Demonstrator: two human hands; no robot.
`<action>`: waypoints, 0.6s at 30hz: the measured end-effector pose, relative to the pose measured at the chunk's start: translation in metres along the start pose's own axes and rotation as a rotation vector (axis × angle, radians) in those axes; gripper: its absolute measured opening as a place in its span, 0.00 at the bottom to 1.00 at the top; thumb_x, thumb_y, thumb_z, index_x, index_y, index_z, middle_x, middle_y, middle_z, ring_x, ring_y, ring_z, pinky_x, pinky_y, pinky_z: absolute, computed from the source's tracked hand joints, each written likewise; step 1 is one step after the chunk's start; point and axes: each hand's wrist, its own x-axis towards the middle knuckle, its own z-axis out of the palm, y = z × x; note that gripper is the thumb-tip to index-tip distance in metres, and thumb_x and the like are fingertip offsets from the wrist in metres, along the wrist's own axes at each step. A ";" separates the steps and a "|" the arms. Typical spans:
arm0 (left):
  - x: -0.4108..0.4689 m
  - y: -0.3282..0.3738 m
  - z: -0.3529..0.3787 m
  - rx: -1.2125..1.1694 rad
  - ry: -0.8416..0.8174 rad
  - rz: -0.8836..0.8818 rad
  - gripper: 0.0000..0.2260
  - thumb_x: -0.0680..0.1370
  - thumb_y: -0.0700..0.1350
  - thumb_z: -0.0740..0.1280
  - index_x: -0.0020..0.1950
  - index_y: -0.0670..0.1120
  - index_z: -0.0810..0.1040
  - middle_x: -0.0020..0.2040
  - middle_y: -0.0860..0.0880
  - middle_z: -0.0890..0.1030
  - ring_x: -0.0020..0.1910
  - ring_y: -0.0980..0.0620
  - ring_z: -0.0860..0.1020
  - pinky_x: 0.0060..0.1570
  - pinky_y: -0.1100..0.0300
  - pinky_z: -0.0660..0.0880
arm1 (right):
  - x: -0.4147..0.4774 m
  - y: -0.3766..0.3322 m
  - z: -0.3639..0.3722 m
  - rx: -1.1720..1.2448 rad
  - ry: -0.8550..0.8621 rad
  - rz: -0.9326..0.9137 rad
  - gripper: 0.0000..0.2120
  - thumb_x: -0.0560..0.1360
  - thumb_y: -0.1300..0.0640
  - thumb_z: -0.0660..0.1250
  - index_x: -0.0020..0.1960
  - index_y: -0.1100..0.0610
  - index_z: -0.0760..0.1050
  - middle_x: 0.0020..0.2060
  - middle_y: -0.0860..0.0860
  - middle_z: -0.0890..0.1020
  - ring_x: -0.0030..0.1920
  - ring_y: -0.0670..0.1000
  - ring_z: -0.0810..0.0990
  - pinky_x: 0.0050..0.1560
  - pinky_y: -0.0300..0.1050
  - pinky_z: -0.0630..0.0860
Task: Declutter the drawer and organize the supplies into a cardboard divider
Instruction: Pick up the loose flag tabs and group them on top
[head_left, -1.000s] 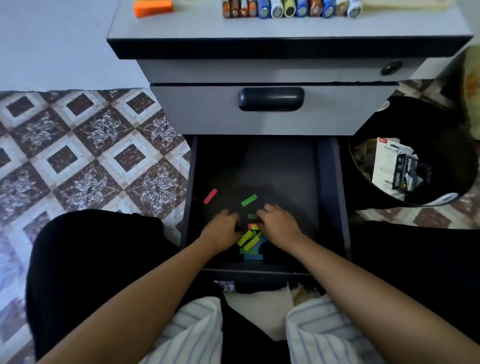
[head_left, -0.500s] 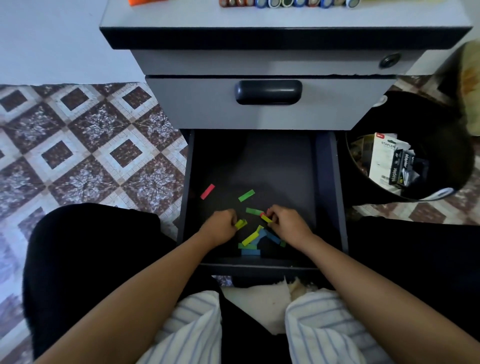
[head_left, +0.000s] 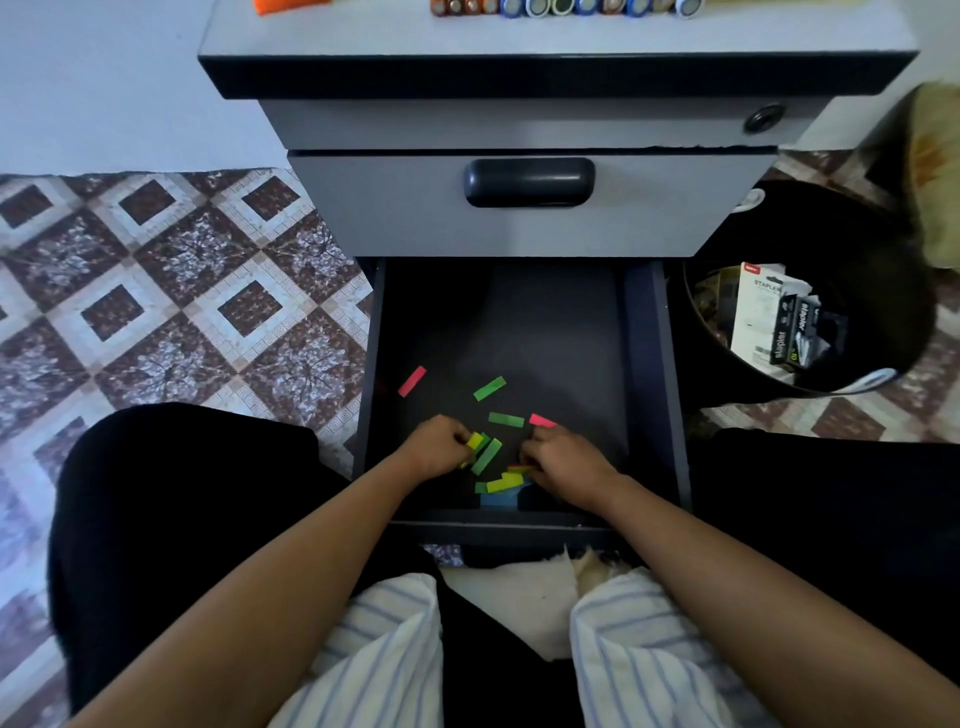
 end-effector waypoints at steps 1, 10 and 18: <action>0.000 0.000 0.000 -0.004 0.000 0.002 0.07 0.76 0.38 0.66 0.49 0.38 0.81 0.45 0.41 0.80 0.43 0.51 0.75 0.43 0.64 0.68 | -0.001 0.001 0.000 0.044 -0.003 0.023 0.10 0.77 0.55 0.62 0.54 0.58 0.76 0.56 0.55 0.75 0.59 0.57 0.72 0.55 0.47 0.71; 0.002 0.004 0.001 -0.055 0.051 0.019 0.08 0.77 0.40 0.66 0.54 0.39 0.79 0.49 0.42 0.80 0.44 0.52 0.75 0.46 0.62 0.69 | -0.009 0.006 -0.011 0.610 0.145 0.322 0.11 0.73 0.61 0.69 0.56 0.60 0.79 0.48 0.53 0.80 0.45 0.48 0.76 0.39 0.36 0.67; 0.001 0.012 0.017 0.128 0.105 0.058 0.10 0.77 0.41 0.64 0.55 0.42 0.80 0.53 0.43 0.82 0.53 0.48 0.79 0.51 0.62 0.72 | -0.011 0.018 -0.010 0.800 0.227 0.450 0.04 0.72 0.59 0.71 0.47 0.58 0.79 0.41 0.52 0.80 0.44 0.50 0.77 0.43 0.41 0.72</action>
